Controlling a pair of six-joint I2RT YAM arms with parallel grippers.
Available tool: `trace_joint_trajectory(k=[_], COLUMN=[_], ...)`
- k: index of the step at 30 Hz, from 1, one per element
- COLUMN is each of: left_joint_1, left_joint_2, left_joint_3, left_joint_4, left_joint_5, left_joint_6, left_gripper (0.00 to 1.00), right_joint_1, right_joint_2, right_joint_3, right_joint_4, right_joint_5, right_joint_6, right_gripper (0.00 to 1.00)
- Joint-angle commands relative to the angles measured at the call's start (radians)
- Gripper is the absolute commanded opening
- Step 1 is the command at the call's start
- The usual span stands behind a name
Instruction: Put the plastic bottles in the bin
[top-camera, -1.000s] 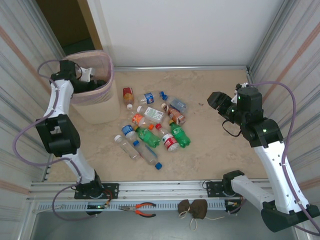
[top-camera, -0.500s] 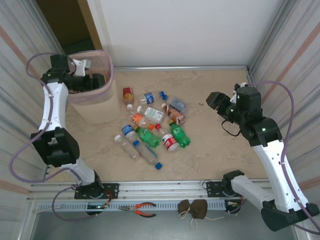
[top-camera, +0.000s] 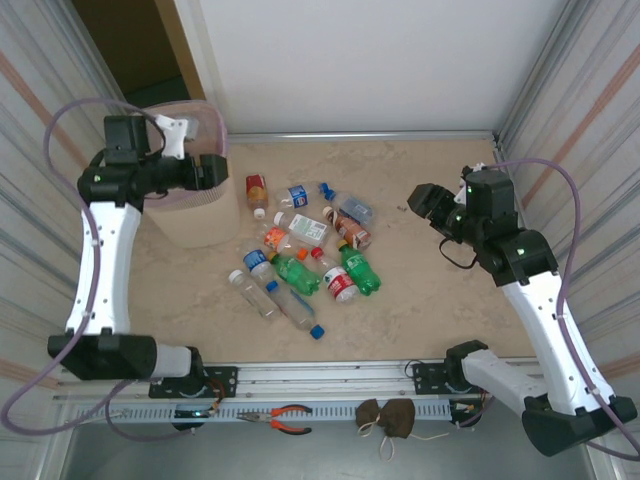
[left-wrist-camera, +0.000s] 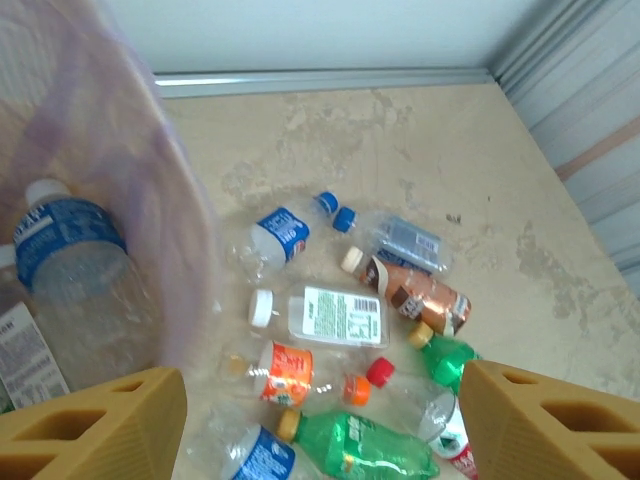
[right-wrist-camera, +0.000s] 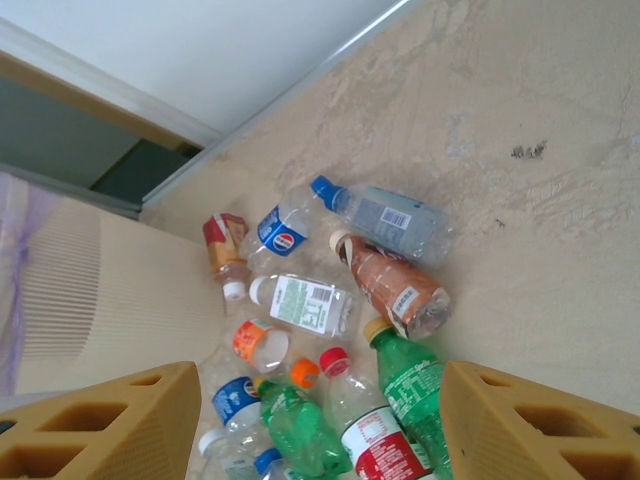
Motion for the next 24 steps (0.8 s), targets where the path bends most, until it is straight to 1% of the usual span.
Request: trace_joint_trajectory(k=[1, 4, 7, 11, 13, 16, 18, 24], left_joint_1=[-0.081, -0.156, -0.227, -0.31, -0.353, -0.383, -0.399, -0.426], left_joint_2=[-0.088, -0.163, -0.224, -0.269, -0.28, -0.277, -0.257, -0.192], left_joint_3=[-0.087, -0.197, -0.305, -0.434, -0.507, -0.601, -0.659, -0.743], left_joint_4=[-0.007, 0.031, 0.06, 0.073, 0.073, 0.062, 0.059, 0.052], left_joint_5=[-0.137, -0.205, -0.314, -0.404, -0.447, -0.5, -0.512, -0.543], left_joint_6=[-0.079, -0.163, -0.277, -0.405, -0.493, -0.649, -0.743, -0.913], left_gripper=[0.73, 0.73, 0.73, 0.71, 0.7, 0.69, 0.66, 0.64], right_joint_1=[0.008, 0.008, 0.009, 0.009, 0.008, 0.009, 0.009, 0.009], right_joint_2=[0.006, 0.014, 0.017, 0.018, 0.016, 0.015, 0.015, 0.014], right_joint_3=[-0.008, -0.01, -0.011, -0.018, -0.024, -0.037, -0.042, -0.048], right_joint_4=[0.012, 0.015, 0.016, 0.015, 0.015, 0.017, 0.02, 0.015], right_joint_5=[-0.011, -0.016, -0.024, -0.026, -0.025, -0.027, -0.03, -0.031], right_joint_6=[-0.033, -0.037, -0.041, -0.047, -0.049, -0.048, -0.047, -0.046], right_gripper=[0.63, 0.63, 0.63, 0.63, 0.63, 0.63, 0.63, 0.63])
